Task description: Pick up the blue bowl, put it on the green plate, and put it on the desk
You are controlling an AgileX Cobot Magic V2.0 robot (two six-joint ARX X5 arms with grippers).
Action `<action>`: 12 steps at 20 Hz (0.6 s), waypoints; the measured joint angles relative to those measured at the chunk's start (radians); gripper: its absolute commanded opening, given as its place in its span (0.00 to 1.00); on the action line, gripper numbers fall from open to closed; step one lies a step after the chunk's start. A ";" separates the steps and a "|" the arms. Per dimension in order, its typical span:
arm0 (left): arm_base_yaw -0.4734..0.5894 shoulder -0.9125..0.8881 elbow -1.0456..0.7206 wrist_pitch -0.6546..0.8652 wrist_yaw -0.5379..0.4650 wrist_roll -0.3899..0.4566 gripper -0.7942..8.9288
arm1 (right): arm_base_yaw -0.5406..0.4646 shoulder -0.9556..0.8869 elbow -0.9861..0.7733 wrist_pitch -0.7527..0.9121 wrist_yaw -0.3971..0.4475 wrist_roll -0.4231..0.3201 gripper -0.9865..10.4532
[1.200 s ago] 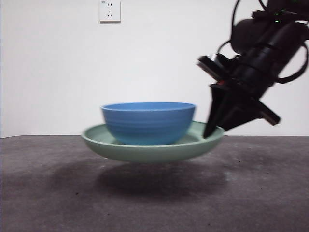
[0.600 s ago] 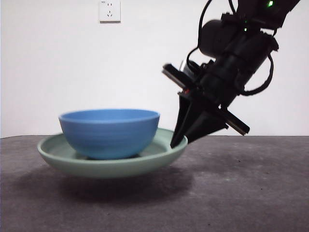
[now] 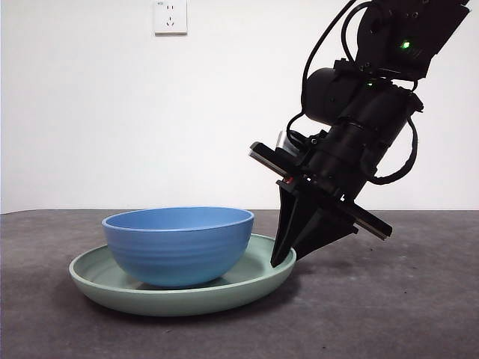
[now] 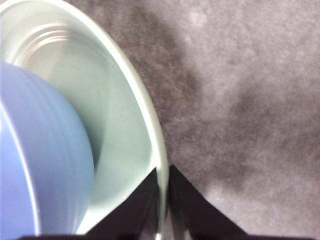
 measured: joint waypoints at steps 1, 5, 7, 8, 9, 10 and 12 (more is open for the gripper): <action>0.000 0.000 0.000 -0.003 0.000 0.000 0.72 | 0.000 0.000 0.000 -0.003 0.005 -0.002 0.15; 0.000 0.000 0.000 -0.004 0.000 -0.002 0.72 | 0.003 -0.003 0.008 -0.021 0.065 -0.025 0.35; 0.000 0.000 0.000 -0.006 0.000 -0.002 0.72 | 0.005 -0.014 0.010 -0.027 0.092 -0.048 0.38; 0.000 0.000 0.000 -0.006 0.000 -0.002 0.72 | 0.002 -0.020 0.014 -0.043 0.121 -0.060 0.39; 0.000 0.000 0.000 -0.006 0.000 -0.002 0.72 | -0.005 -0.030 0.016 -0.066 0.162 -0.071 0.40; 0.000 0.000 0.000 -0.006 0.000 -0.002 0.72 | -0.011 -0.039 0.018 -0.097 0.207 -0.082 0.42; 0.000 0.000 0.000 -0.009 0.000 -0.002 0.72 | -0.023 -0.071 0.019 -0.172 0.324 -0.110 0.50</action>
